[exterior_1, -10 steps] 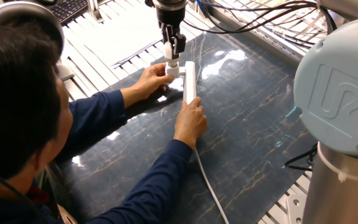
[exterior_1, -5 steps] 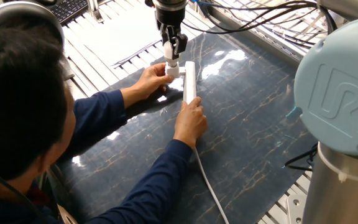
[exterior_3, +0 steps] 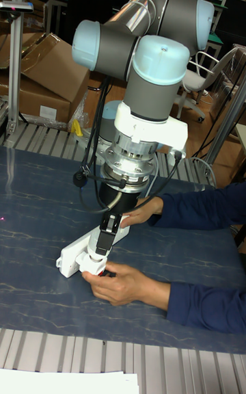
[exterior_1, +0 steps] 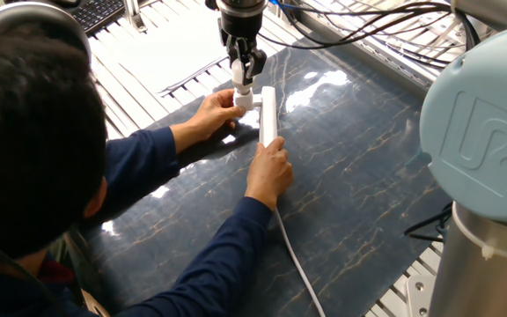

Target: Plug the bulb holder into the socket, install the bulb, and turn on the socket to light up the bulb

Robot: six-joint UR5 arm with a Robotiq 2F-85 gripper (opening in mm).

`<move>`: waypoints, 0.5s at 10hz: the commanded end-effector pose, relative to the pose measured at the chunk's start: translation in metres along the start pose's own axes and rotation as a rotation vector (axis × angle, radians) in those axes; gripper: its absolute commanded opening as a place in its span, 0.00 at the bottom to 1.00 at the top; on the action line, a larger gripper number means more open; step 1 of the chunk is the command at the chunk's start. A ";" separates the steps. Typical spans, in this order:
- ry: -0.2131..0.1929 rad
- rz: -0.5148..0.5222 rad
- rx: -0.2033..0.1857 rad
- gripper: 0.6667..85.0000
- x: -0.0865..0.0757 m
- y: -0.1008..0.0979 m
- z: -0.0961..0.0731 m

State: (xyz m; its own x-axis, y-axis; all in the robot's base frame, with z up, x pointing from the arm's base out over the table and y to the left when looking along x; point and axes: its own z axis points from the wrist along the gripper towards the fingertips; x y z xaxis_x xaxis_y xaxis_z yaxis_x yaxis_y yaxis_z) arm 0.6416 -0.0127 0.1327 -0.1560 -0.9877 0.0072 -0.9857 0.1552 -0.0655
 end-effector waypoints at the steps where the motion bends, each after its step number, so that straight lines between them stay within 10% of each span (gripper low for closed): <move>1: -0.014 0.026 -0.002 0.00 -0.002 0.002 -0.001; 5: -0.015 0.055 -0.012 0.00 -0.003 0.004 0.000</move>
State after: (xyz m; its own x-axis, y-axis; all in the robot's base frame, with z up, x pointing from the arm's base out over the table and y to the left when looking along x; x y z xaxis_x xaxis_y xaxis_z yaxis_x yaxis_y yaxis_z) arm 0.6394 -0.0119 0.1319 -0.1822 -0.9833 0.0034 -0.9815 0.1817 -0.0606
